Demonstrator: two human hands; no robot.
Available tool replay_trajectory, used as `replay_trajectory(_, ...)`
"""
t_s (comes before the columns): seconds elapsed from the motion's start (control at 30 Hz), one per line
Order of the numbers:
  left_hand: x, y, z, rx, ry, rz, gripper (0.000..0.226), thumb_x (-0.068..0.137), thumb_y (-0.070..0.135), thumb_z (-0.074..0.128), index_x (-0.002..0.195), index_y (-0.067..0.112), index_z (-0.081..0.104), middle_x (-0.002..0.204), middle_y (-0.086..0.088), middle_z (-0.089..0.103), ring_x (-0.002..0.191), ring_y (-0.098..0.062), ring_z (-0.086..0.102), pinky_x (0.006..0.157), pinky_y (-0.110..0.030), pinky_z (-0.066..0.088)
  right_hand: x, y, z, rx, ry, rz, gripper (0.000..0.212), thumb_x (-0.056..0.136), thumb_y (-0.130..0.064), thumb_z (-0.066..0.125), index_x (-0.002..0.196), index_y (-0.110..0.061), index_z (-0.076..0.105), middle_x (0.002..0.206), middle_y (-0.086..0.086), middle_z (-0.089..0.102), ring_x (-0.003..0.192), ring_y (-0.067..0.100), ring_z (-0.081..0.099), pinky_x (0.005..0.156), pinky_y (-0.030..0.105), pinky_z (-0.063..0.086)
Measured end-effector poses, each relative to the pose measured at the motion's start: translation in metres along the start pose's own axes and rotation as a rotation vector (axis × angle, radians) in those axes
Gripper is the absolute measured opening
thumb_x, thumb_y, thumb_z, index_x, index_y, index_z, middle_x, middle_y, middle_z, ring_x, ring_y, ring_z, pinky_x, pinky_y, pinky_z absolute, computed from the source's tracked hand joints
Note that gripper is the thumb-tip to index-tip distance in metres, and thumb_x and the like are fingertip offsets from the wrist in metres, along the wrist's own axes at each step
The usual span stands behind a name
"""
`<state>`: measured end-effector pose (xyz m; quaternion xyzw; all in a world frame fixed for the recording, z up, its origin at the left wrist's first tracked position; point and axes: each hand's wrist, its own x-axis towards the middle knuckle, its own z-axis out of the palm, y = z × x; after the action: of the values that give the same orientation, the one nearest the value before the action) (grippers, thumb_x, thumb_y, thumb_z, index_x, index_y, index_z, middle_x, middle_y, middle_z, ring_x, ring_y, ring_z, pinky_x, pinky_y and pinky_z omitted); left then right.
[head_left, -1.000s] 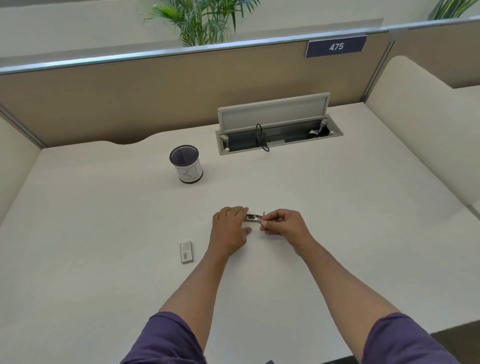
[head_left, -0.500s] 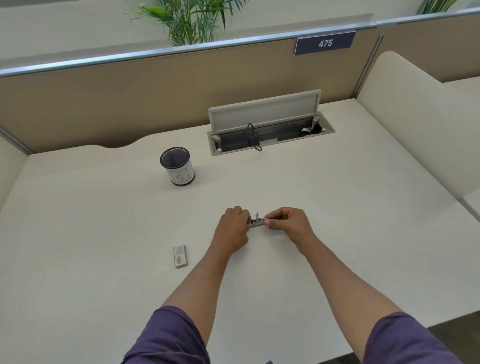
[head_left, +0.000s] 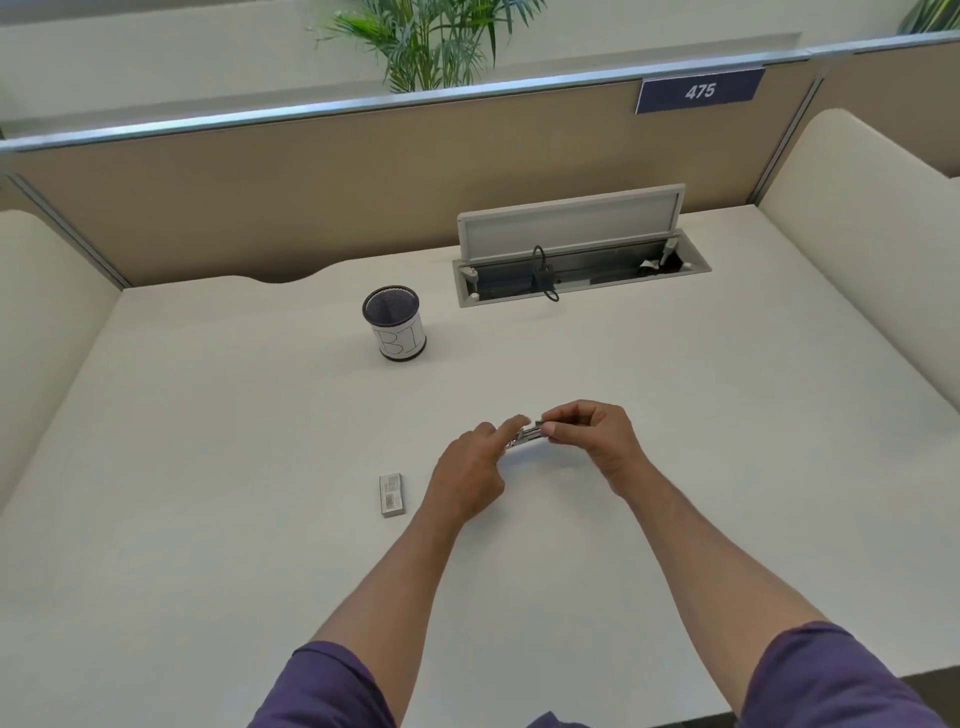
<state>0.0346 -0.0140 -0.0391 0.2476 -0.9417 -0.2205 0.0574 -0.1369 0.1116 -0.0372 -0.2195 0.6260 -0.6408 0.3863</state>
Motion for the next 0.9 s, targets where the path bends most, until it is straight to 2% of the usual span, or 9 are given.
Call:
replay_trajectory(0.2, -0.0047, -0.0002, -0.0065, -0.003, -0.002, -0.007, 0.065, 0.088, 0.001, 0.052, 0.135, 0.044, 0.038, 0.092, 0.001, 0.056, 0.080, -0.027, 0.055, 0.063, -0.041, 0.051, 0.0024, 0.0022, 0.0059, 0.033, -0.080, 0.012, 0.016, 0.089, 0.008, 0.067, 0.101, 0.004, 0.077, 0.097, 0.025, 0.077, 0.093, 0.028, 0.076, 0.085, 0.028, 0.060)
replay_trajectory(0.47, -0.0047, 0.0040, -0.0096, 0.073, 0.026, 0.014, 0.065, 0.086, 0.000, 0.054, 0.136, 0.039, 0.042, 0.090, -0.001, 0.057, 0.078, -0.027, 0.053, 0.062, -0.039, 0.048, 0.0034, 0.0043, 0.0079, 0.095, -0.078, 0.010, 0.015, 0.085, 0.005, 0.074, 0.100, 0.003, 0.078, 0.097, 0.024, 0.077, 0.093, 0.031, 0.076, 0.083, 0.027, 0.059)
replay_trajectory(0.7, -0.0030, 0.0032, -0.0081, 0.150, 0.044, 0.057, 0.069, 0.080, -0.005, 0.051, 0.139, 0.031, 0.049, 0.088, -0.005, 0.056, 0.074, -0.030, 0.050, 0.061, -0.033, 0.034, 0.0047, 0.0020, 0.0049, 0.121, -0.104, 0.042, 0.017, 0.085, -0.001, 0.077, 0.100, 0.007, 0.076, 0.102, 0.029, 0.075, 0.096, 0.039, 0.075, 0.089, 0.033, 0.060)
replay_trajectory(0.9, -0.0035, 0.0020, -0.0093, 0.152, 0.056, 0.075, 0.070, 0.080, -0.006, 0.051, 0.139, 0.031, 0.050, 0.088, -0.005, 0.057, 0.073, -0.029, 0.049, 0.061, -0.034, 0.037, 0.0049, -0.0027, 0.0065, 0.119, -0.128, 0.099, 0.020, 0.081, -0.001, 0.082, 0.097, 0.009, 0.076, 0.104, 0.029, 0.074, 0.098, 0.036, 0.074, 0.089, 0.030, 0.059)
